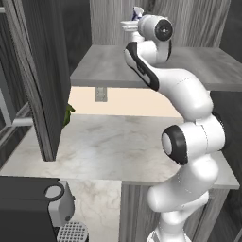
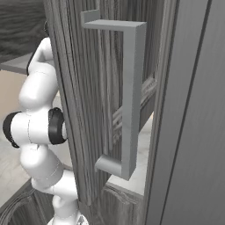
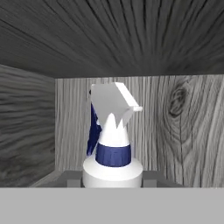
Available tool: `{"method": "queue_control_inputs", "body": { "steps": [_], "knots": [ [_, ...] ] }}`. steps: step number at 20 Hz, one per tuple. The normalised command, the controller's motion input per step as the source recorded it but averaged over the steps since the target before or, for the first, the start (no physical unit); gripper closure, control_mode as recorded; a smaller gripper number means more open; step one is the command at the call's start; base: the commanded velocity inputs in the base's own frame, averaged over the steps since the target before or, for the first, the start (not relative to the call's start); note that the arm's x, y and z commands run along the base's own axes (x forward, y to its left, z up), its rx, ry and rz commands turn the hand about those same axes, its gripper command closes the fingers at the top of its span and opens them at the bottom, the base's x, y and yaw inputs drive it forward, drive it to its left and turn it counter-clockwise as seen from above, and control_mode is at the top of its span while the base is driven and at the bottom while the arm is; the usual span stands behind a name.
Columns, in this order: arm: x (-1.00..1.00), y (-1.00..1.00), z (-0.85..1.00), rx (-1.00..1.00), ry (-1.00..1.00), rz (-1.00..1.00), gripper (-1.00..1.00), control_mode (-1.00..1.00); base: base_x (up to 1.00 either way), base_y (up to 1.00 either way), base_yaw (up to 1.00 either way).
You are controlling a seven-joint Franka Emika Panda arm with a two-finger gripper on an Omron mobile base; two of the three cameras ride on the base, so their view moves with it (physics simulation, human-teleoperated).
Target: Move the cutting board and knife to the sink. Then move spray from the cabinet to the counter.
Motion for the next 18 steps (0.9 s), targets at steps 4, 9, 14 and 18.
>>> {"method": "queue_control_inputs", "body": {
  "steps": [4, 9, 14, 18],
  "knots": [
    [-0.67, 0.00, 0.11, 0.00, 0.00, 0.00, 1.00, -1.00, 0.00, 0.00, 0.00],
    [-0.71, 0.00, 0.07, 0.00, 0.00, 0.00, 1.00, -1.00, 0.00, 0.00, 0.00],
    [-0.76, 0.00, 0.07, 0.00, 0.00, 0.00, 1.00, -1.00, 0.00, 0.00, 0.00],
    [-0.81, 0.00, 0.01, 0.00, 0.00, 0.00, 1.00, -1.00, 0.00, 0.00, 0.00]
  ]
}}
